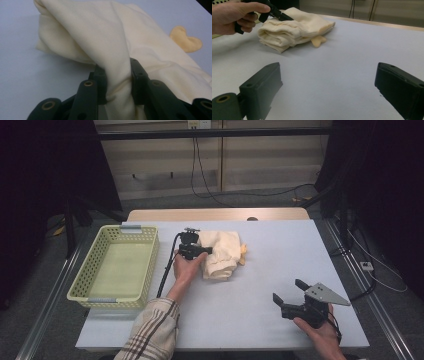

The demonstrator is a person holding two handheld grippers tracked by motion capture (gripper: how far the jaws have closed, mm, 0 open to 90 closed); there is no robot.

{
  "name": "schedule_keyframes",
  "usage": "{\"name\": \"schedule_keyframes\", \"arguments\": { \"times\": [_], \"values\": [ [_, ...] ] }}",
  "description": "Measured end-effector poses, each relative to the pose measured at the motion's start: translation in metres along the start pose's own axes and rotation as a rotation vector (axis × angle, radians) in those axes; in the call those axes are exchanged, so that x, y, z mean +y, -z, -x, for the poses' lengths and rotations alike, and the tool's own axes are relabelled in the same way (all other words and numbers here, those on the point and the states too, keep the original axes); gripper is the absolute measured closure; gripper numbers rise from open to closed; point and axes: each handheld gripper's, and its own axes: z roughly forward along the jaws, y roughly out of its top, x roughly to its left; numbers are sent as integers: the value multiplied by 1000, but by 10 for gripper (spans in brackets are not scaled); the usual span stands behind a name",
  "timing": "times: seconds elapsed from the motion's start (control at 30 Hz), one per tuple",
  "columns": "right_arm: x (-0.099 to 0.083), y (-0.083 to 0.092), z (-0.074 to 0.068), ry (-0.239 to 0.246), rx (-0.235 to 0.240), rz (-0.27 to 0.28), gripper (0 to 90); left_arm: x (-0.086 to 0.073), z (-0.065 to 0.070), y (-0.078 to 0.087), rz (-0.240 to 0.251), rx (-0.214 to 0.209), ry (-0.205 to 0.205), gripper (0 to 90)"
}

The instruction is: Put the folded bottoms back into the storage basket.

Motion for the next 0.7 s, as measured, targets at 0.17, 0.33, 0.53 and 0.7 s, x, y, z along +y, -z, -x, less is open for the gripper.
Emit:
{"name": "schedule_keyframes", "arguments": {
  "times": [0.17,0.33,0.53,0.7],
  "values": [
    [0,1,0,-3,-2,2,68,4,7,7,48,-3,-35,731],
    [0,1,0,-4,-1,2,68,9,12,14,67,-27,-51,735],
    [0,1,0,-4,0,1,68,14,15,21,91,-48,-69,737],
    [0,1,0,-2,3,0,67,16,18,28,107,-37,-97,740]
  ]
}}
